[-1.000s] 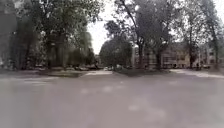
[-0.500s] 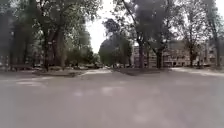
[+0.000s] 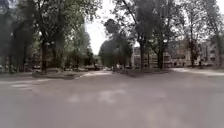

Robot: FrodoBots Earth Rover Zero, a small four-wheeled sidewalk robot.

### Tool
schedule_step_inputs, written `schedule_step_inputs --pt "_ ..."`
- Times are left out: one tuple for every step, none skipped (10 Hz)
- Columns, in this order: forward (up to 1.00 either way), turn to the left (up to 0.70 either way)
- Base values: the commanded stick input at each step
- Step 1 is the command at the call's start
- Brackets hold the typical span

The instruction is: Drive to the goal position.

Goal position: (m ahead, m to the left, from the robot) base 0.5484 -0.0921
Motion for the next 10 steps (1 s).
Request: schedule_step_inputs --pt "0.85 0.0" --pt "0.85 0.0" --pt "0.85 0.0" --pt "0.85 0.0" --pt "0.85 0.0" --pt "0.85 0.0" --pt "0.85 0.0" --pt "0.85 0.0" --pt "0.85 0.0" --pt "0.85 0.0"
